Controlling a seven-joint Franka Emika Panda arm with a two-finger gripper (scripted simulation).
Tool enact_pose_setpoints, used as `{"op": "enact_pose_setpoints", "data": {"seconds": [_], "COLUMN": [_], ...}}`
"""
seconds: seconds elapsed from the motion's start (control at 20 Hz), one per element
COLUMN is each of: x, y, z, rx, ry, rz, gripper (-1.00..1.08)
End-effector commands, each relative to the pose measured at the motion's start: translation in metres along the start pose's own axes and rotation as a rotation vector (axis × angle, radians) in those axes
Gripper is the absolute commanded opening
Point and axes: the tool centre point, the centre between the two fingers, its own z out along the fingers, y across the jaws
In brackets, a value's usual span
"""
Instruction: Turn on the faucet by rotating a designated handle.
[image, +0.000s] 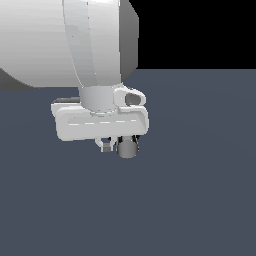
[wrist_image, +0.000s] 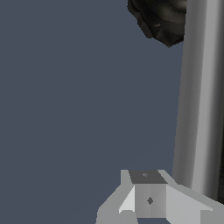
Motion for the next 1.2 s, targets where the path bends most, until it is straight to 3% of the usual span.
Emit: {"op": "enact_pose_setpoints", "data": {"seconds": [0.0,0.45,1.15], "x": [0.003,0.005,0.010], "y": [0.000,-0.001,0.069], "z": [0.006,0.009,0.009], "rx": [0.000,0.000,0.000], "ry": [0.001,0.001,0.001], "rz": [-0.002,-0.002,-0.002], "gripper": [-1.00,-1.00,-1.00]}}
